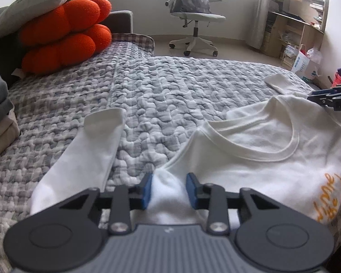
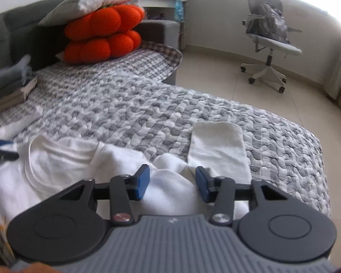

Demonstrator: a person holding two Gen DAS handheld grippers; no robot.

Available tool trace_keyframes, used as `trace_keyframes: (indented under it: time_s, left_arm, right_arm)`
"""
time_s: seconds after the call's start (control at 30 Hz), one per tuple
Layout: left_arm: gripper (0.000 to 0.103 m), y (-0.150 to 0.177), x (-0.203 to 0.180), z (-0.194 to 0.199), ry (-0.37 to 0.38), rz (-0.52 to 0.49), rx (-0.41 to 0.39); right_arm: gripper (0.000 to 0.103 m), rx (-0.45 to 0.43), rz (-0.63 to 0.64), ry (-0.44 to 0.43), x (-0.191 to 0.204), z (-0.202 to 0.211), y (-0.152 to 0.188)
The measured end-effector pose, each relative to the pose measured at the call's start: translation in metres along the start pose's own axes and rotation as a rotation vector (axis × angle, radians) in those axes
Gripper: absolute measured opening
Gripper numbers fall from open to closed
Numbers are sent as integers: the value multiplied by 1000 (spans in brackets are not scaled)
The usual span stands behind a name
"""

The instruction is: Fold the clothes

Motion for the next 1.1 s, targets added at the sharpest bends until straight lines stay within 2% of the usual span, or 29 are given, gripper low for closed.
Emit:
trace_keyframes:
  time_s: [0.1,0.17,0.27,0.37,0.5,0.67,0.87,1.1]
  left_arm:
    - [25,2,-2,2,-9,-3,-8]
    - [21,3,-3,3,-16,-1,-14]
    - [14,4,-4,6,-25,10,-22]
    - [11,6,-5,9,-35,20,-32]
    - [8,8,-6,15,-48,40,-58]
    - [7,4,-6,28,-84,70,-131]
    - [7,-24,-2,42,-116,128,-235]
    - [7,-70,11,42,-109,271,-316]
  right_arm:
    - [35,13,28,-11,3,3,6]
    - [22,25,41,-18,5,5,10]
    - [13,21,38,-21,5,11,14]
    - [9,0,29,-16,6,20,17]
    - [5,-41,26,-3,8,33,21]
    - [5,-103,31,20,15,47,22]
    - [5,-197,-10,78,13,58,9]
    - [5,-272,-79,162,-4,53,-17]
Point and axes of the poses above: each gripper's, at about its wrist camera, not at the fingertips, and z roughly against the way its jaws point, x to its left, y to its underside, the point moved 7 cm from there along -z, roughly the way its jaws point, and after that the axes turned 9 degrees about x, right-handed, at the moved point
